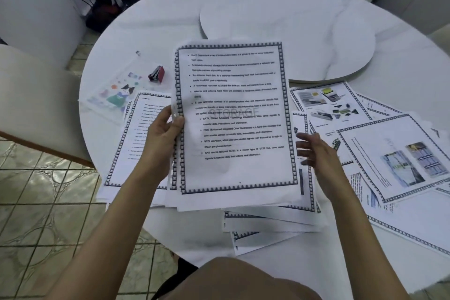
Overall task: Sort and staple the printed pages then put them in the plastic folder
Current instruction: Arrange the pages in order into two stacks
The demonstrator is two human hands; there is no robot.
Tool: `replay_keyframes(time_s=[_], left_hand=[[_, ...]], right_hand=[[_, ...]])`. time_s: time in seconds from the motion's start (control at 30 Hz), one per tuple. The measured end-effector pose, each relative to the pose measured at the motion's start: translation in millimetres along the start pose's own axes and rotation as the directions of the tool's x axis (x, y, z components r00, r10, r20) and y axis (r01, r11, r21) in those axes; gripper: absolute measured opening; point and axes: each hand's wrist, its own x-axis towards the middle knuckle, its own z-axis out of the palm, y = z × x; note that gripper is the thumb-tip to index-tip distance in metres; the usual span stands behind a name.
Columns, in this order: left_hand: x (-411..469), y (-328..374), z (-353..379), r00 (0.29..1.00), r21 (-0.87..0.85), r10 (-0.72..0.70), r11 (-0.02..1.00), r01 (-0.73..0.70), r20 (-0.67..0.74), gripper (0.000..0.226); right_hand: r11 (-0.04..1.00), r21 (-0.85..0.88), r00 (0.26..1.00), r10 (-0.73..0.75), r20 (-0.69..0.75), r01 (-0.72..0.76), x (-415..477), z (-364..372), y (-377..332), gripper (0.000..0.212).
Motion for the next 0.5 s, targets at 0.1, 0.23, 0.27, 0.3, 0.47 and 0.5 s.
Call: replay_keyframes(time_s=[0.1, 0.23, 0.27, 0.3, 0.47, 0.5], left_hand=[[-1, -10, 3, 0.999, 0.006, -0.047, 0.999, 0.047, 0.004, 0.026], [-4, -18, 8, 0.996, 0.029, -0.094, 0.995, 0.094, 0.007, 0.022], [-4, -19, 9, 0.995, 0.027, -0.103, 0.994, 0.102, 0.015, 0.022], [-5, -20, 10, 0.994, 0.021, -0.11, 0.994, 0.109, 0.026, 0.022], [-7, -21, 13, 0.99, 0.007, -0.131, 0.991, 0.13, 0.045, 0.021], [-7, -22, 14, 0.99, 0.011, -0.131, 0.991, 0.131, 0.048, 0.02]], right_hand=[[0.998, 0.018, 0.993, -0.059, 0.104, 0.057, -2, 10, -8, 0.072], [0.998, -0.019, 0.998, -0.066, 0.018, 0.067, -5, 23, -16, 0.014], [0.998, -0.022, 0.998, -0.063, -0.005, 0.063, -4, 26, -16, 0.009], [0.998, -0.023, 0.998, -0.064, -0.018, 0.064, -4, 27, -15, 0.013], [0.997, -0.043, 0.99, -0.072, -0.125, 0.067, -4, 27, -10, 0.02], [0.995, -0.08, 0.983, -0.078, -0.165, 0.066, -3, 26, -10, 0.019]])
